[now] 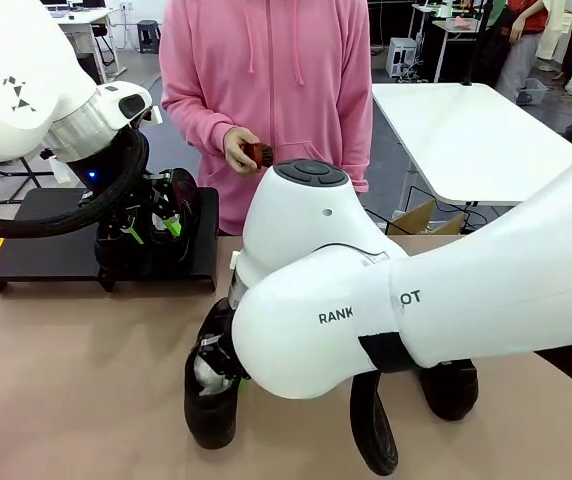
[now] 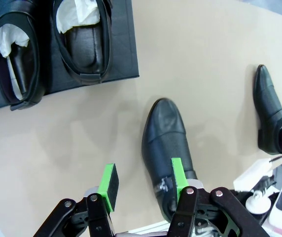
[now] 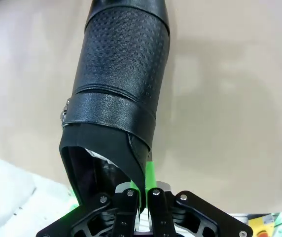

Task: Organize the shoes by placing them on the stand.
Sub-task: Pick up one Shoe and place it in the middle of the table.

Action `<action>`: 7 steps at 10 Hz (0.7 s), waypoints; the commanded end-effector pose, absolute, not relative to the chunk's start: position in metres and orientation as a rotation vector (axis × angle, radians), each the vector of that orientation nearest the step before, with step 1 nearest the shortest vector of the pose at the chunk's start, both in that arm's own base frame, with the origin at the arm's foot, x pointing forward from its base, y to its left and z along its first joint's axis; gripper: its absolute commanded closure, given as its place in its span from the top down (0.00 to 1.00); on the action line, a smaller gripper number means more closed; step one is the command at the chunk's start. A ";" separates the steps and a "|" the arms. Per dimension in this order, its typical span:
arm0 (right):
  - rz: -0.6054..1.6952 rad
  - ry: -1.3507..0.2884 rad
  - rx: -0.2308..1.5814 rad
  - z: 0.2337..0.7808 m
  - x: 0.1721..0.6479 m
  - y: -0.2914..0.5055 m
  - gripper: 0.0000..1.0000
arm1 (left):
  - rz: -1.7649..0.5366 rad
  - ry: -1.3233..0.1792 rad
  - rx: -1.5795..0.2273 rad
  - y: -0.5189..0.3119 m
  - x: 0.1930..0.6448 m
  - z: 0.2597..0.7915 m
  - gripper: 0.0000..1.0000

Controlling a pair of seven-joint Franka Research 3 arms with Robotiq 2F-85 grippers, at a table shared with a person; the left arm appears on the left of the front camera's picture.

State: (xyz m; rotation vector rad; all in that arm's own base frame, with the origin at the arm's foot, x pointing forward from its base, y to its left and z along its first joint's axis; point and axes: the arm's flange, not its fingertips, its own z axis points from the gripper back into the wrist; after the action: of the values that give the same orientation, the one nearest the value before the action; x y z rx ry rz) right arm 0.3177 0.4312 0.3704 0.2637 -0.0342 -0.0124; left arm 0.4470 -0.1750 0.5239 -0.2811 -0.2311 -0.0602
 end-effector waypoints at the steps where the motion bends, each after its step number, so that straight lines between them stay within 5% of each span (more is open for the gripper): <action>1: -0.057 -0.083 0.264 0.362 0.319 0.437 0.00 | -0.058 -0.232 -0.283 -0.173 0.446 0.524 0.57; 2: -0.040 -0.065 0.287 0.356 0.321 0.437 0.05 | -0.058 -0.232 -0.283 -0.173 0.446 0.524 0.57; 7: -0.044 -0.102 0.308 0.371 0.324 0.412 0.93 | -0.058 -0.232 -0.283 -0.173 0.446 0.524 0.57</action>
State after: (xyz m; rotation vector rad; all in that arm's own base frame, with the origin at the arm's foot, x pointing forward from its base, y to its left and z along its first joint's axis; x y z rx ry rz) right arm 0.3274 0.4250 0.3652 0.2931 -0.0774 -0.0414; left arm 0.4470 -0.1750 0.5239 -0.2811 -0.2310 -0.0601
